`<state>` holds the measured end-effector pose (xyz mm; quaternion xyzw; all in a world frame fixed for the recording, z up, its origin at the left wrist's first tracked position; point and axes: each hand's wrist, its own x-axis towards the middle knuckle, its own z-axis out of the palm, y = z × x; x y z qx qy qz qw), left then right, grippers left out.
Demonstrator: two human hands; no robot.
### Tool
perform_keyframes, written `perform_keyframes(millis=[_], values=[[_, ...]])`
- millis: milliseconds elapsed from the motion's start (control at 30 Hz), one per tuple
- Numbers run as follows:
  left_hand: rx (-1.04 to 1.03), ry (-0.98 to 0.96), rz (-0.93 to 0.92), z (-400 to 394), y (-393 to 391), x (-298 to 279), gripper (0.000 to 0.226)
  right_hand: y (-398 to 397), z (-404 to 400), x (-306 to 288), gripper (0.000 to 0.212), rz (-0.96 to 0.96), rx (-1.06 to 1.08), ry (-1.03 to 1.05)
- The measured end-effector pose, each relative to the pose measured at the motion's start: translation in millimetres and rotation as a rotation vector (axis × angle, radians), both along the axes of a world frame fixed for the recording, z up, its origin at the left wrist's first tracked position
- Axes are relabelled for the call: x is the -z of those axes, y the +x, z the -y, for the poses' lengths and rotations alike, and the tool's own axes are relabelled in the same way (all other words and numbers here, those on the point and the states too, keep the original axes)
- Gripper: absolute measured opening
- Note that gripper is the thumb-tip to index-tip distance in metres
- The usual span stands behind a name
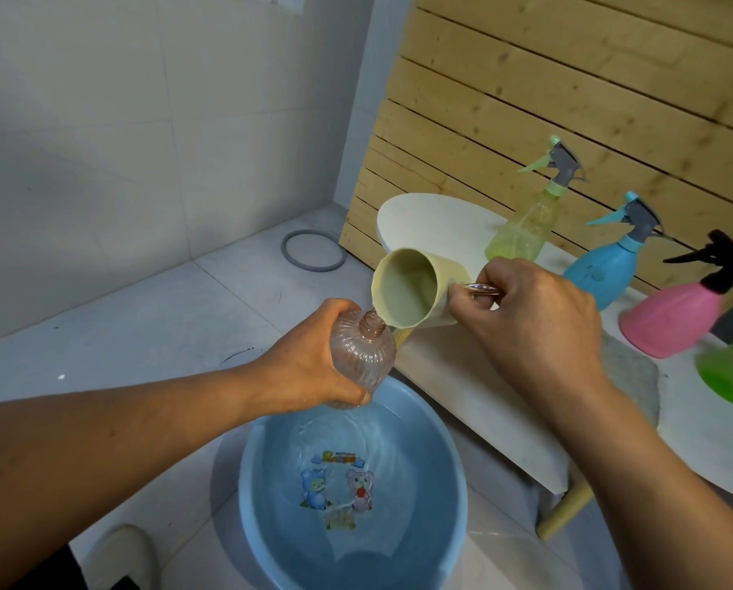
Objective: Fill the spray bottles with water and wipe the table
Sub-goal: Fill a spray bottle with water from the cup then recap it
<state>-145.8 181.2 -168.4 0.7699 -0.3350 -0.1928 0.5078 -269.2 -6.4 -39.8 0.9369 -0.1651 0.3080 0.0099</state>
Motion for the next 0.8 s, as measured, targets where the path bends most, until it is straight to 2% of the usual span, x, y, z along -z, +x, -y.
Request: perform_keyframes(millis=[800], values=[[0.007,0.008,0.014,-0.6,1.0,1.8,0.103,-3.4,-4.6,-3.0,0.033,0.044,-0.051,-0.069]])
